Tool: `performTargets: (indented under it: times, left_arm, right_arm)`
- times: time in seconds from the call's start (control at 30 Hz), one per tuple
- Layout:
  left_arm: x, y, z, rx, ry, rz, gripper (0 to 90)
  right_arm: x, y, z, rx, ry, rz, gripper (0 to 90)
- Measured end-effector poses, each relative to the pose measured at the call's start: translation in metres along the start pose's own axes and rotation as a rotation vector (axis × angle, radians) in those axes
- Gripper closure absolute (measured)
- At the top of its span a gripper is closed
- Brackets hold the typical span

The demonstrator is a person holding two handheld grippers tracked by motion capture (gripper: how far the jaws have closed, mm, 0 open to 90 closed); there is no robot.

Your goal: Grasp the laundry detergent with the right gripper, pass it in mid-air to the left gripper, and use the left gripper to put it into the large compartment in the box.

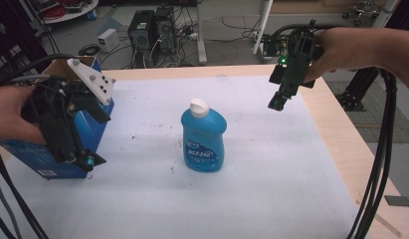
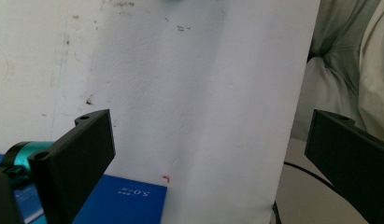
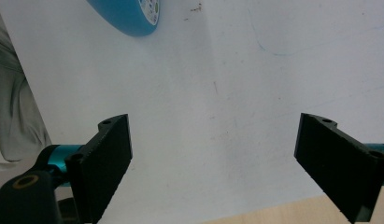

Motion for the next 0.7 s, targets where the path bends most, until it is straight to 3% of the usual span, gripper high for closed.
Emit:
performTargets:
  times: [0.6,0.63,0.7]
  left_arm:
    - [0.005,-0.003,-0.004,0.004,-0.02,0.0,1.7]
    - [0.006,-0.005,-0.004,0.0,-0.029,-0.007,1.7]
    - [0.007,-0.006,-0.004,-0.001,-0.032,-0.007,1.7]
  right_arm:
    - [-0.003,-0.001,-0.019,0.003,-0.007,0.044,10.7]
    - [-0.005,-0.006,-0.027,0.019,-0.009,0.083,10.7]
    - [-0.006,-0.009,-0.03,0.026,-0.009,0.094,10.7]
Point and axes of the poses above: each handheld gripper's, and its own axes: y roughly backward along the jaws, x roughly out of its top, z roughly to its right, the point moved 4 cm from there along -y, roughly forward along the jaws, and after that the axes turned 4 degrees about -z, right-handed, at the moved point
